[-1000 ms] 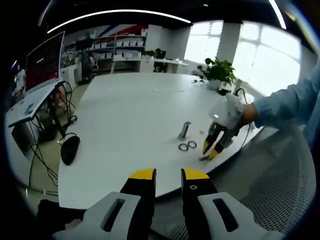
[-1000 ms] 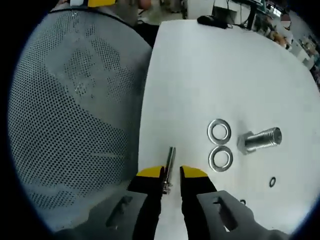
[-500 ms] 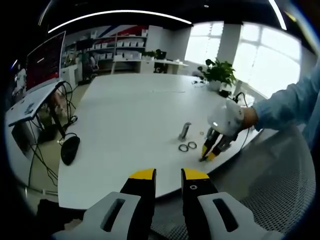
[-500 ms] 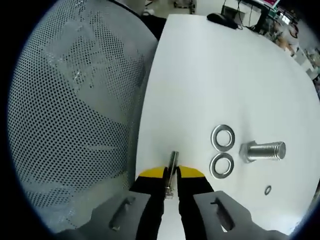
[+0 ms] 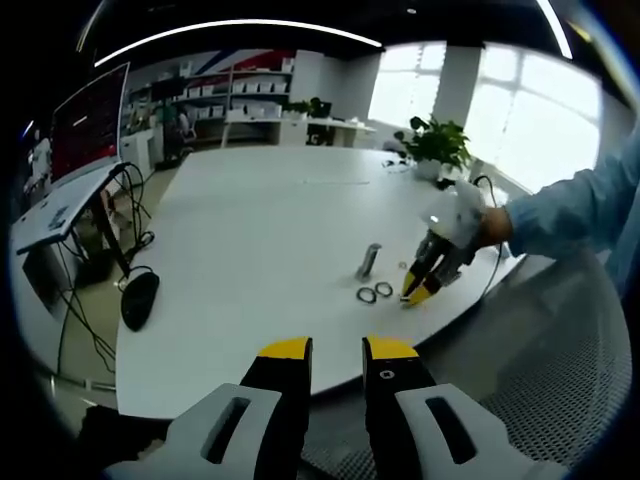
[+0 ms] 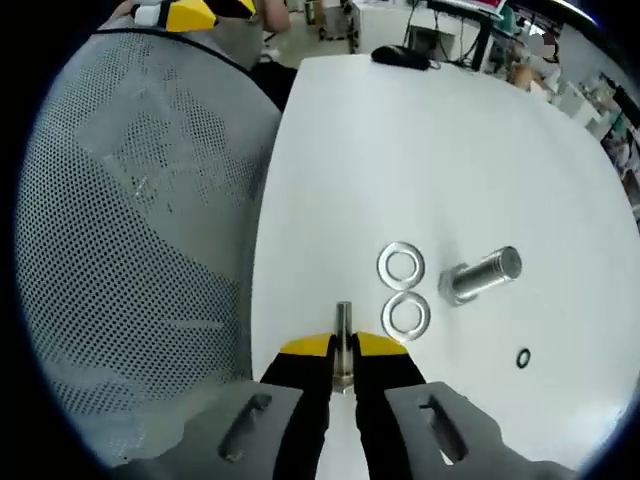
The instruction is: Place the washer onto the threaded stud by aligning its center hole with the stud, sliding it down to the base, and recovering from edge contact or off-axis alignment until the washer reaches the visible bottom stop.
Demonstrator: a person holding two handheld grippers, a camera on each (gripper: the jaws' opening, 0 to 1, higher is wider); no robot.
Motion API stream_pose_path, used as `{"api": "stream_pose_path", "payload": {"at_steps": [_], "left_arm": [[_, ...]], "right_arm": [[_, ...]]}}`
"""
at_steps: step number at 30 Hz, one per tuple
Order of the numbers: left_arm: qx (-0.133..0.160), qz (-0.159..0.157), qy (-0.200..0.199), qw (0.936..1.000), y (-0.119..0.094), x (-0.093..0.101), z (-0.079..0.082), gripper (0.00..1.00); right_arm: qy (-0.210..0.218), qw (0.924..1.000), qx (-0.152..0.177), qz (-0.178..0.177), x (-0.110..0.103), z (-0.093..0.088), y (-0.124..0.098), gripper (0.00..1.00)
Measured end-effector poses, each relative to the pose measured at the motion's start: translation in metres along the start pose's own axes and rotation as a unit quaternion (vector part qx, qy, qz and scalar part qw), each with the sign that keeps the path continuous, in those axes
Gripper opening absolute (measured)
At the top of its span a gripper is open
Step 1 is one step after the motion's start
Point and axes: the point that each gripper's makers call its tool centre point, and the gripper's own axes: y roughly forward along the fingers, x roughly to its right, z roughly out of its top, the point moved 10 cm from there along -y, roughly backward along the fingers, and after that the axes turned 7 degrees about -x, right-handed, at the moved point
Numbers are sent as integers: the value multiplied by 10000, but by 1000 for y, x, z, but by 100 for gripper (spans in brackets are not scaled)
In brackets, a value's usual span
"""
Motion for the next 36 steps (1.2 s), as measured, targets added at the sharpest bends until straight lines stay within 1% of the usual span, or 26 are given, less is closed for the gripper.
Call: {"api": "stream_pose_path", "payload": {"at_steps": [1, 2, 4, 6, 7, 11, 15, 16, 17, 18, 19, 20, 21, 24, 27, 28, 29, 30, 31, 32, 33, 36], "left_arm": [[-3, 0, 1, 10000, 0, 0, 0, 18], [-5, 0, 2, 10000, 0, 0, 0, 18], [-9, 1, 3, 10000, 0, 0, 0, 18], [-5, 2, -3, 10000, 0, 0, 0, 18], [-4, 1, -6, 10000, 0, 0, 0, 18], [-22, 5, 6, 10000, 0, 0, 0, 18], [-35, 5, 14, 10000, 0, 0, 0, 18], [-39, 6, 14, 10000, 0, 0, 0, 18], [-41, 8, 14, 10000, 0, 0, 0, 18], [-42, 8, 13, 10000, 0, 0, 0, 18], [-41, 4, 14, 10000, 0, 0, 0, 18], [-41, 0, 14, 10000, 0, 0, 0, 18], [-41, -1, 15, 10000, 0, 0, 0, 18], [-45, -16, 20, 10000, 1, 0, 0, 18], [-42, -10, 10, 10000, 1, 0, 0, 18], [-40, -9, 7, 10000, 1, 0, 0, 18], [-39, -7, 5, 10000, 1, 0, 0, 18], [-37, -6, 2, 10000, 1, 0, 0, 18], [-35, -5, 1, 10000, 1, 0, 0, 18], [-35, -5, 1, 10000, 1, 0, 0, 18], [-33, -4, 0, 10000, 1, 0, 0, 18], [-32, -6, -1, 10000, 1, 0, 0, 18]], "right_arm": [[22, 10000, 69, -10, 1, 0, -1, 9], [146, 9996, 258, -23, 3, -2, -3, 9], [325, 9988, 357, -69, 7, -6, -6, 9], [459, 9973, 555, -136, 12, -11, -8, 8], [679, 9953, 675, -167, 14, -14, -10, 8], [960, 9892, 1053, -345, 25, -25, -13, 8], [1200, 9845, 1176, -495, 33, -34, -14, 8], [1276, 9823, 1260, -549, 35, -35, -14, 8], [1393, 9786, 1335, -720, 37, -36, -16, 8], [1413, 9774, 1251, -955, 40, -39, -16, 8], [1380, 9781, 1225, -958, 40, -39, -16, 8], [1341, 9774, 1310, -980, 39, -39, -15, 8], [1350, 9779, 1283, -950, 38, -40, -15, 8], [1304, 9777, 1352, -940, 37, -37, -13, 8], [1259, 9780, 1342, -981, 37, -37, -14, 8], [1229, 9785, 1302, -1025, 38, -36, -13, 9], [1122, 9809, 1156, -1086, 39, -38, -14, 9], [1008, 9827, 891, -1275, 41, -40, -16, 10], [788, 9812, 824, -1558, 43, -40, -17, 15], [773, 9804, 805, -1625, 44, -40, -18, 22], [882, 9811, 851, -1494, 42, -41, -18, 27], [945, 9825, 834, -1369, 43, -44, -20, 26]]}}
